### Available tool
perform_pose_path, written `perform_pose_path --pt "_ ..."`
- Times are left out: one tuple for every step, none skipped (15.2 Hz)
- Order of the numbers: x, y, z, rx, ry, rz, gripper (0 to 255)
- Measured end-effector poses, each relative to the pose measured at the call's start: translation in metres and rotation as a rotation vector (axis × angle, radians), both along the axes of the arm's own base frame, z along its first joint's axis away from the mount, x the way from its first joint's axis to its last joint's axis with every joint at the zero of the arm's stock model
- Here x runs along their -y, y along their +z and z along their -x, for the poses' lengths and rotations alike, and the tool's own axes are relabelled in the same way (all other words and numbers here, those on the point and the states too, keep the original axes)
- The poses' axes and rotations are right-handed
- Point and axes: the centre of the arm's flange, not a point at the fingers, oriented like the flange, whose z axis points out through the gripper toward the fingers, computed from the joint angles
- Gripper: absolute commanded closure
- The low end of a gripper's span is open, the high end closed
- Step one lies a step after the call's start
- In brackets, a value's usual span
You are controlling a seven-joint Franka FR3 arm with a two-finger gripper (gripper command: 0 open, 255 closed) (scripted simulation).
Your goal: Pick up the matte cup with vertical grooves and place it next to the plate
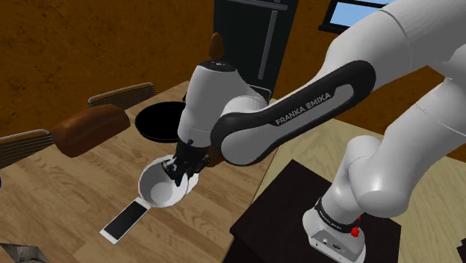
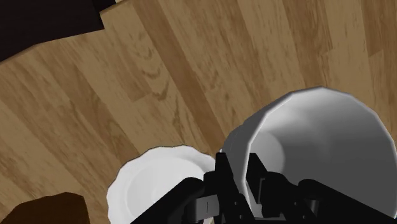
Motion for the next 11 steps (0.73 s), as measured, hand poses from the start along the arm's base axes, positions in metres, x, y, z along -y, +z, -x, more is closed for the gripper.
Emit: perform_pose_path --pt "-0.010 0.001 -0.001 0.000 -0.001 0.000 255" --pt "-0.025 0.001 0.001 0.001 0.001 0.000 255" --pt "-0.037 -0.001 0.004 0.000 0.000 0.000 255" --pt "-0.054 0.001 0.006 0.000 0.001 0.000 255" --pt "-0.063 -0.002 0.007 0.000 0.000 0.000 255" --pt "-0.067 -0.006 0.008 0.000 -0.001 0.000 255" --pt "-0.070 -0.011 0.007 0.000 -0.002 -0.001 255" --pt "-0.072 -0.016 0.007 0.000 -0.002 -0.001 255" --pt "-0.073 -0.021 0.006 0.000 -0.002 -0.001 255" --pt "-0.073 -0.026 0.008 0.000 -0.003 -0.001 255" --pt "-0.073 -0.031 0.007 0.000 -0.003 -0.001 255"
